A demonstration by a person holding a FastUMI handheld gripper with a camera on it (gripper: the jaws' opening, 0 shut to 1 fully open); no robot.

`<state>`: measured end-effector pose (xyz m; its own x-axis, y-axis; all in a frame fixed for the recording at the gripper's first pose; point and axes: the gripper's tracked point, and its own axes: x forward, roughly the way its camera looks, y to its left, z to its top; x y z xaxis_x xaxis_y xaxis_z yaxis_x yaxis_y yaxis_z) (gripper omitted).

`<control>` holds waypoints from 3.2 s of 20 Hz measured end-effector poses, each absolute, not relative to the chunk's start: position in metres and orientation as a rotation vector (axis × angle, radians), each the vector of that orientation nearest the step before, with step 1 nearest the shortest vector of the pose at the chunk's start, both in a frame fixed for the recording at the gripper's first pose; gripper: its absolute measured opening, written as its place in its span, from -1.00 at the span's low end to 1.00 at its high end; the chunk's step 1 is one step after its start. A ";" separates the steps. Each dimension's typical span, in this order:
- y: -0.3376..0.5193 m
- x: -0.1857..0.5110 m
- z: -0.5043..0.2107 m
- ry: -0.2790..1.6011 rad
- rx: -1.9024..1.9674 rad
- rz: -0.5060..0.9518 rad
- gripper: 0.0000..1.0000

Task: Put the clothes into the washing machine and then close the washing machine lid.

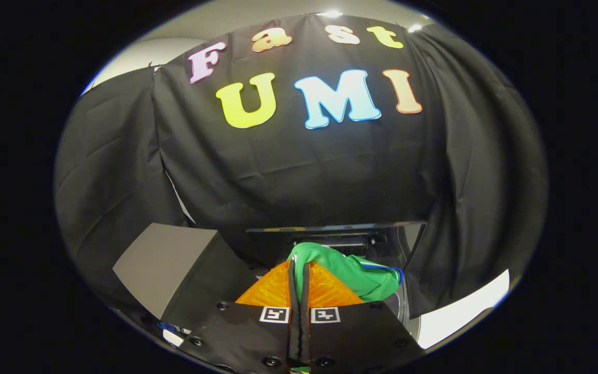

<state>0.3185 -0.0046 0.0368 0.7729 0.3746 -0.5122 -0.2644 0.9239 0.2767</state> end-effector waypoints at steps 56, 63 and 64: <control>0.023 0.331 -0.202 0.916 0.117 0.238 0.97; 0.030 0.348 -0.119 0.725 0.148 0.287 0.97; 0.031 0.352 -0.101 0.688 0.150 0.295 0.97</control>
<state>0.3522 0.0311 -0.1009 0.7331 0.3166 -0.6019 -0.2181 0.9477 0.2329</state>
